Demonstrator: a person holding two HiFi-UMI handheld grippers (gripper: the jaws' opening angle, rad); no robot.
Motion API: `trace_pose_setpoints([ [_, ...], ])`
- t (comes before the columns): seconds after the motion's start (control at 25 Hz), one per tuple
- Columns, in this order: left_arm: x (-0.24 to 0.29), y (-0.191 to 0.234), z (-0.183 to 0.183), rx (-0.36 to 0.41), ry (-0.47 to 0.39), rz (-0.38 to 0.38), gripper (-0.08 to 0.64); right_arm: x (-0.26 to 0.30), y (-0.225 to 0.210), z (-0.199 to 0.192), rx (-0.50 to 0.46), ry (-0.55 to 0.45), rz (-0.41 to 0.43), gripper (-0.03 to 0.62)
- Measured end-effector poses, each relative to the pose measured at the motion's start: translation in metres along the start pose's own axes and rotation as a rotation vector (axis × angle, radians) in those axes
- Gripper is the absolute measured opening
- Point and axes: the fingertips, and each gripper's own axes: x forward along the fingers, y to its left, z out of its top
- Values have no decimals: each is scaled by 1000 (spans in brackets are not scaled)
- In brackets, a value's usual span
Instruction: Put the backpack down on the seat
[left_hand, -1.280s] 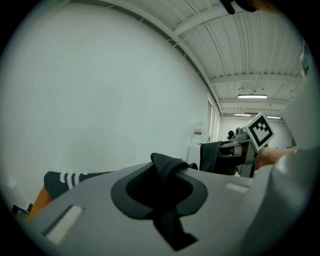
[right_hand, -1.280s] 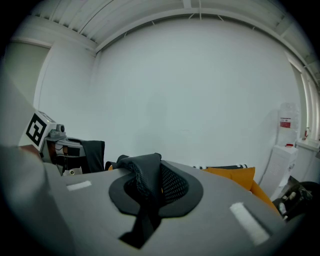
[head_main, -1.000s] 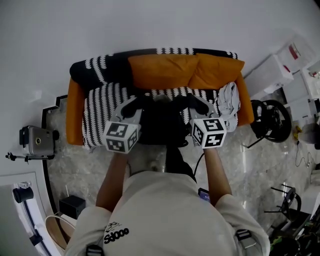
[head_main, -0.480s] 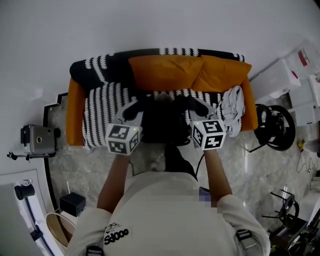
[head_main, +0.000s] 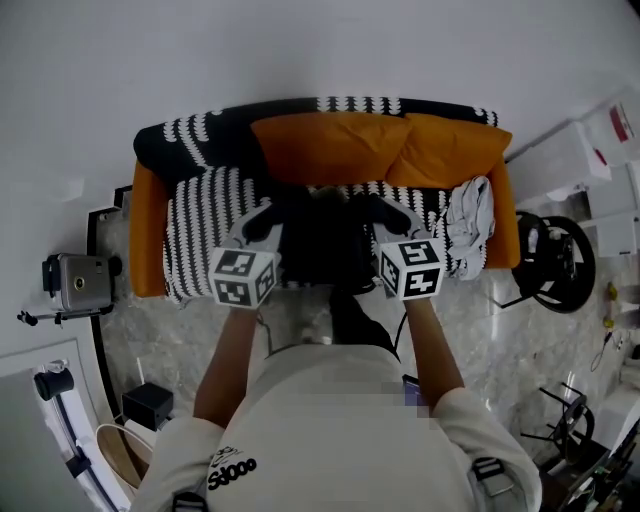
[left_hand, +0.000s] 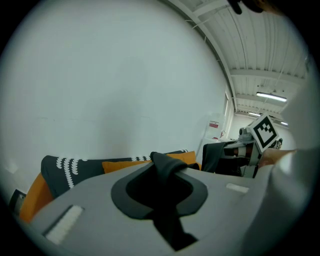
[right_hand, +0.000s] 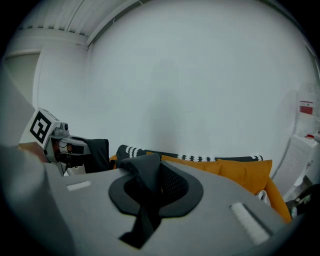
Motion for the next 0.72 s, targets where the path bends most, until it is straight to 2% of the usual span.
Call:
trace_pose_setpoints([
  [0.72, 90, 44, -14, -60, 94, 67, 43, 95, -53, -9, 10, 119, 77, 20],
])
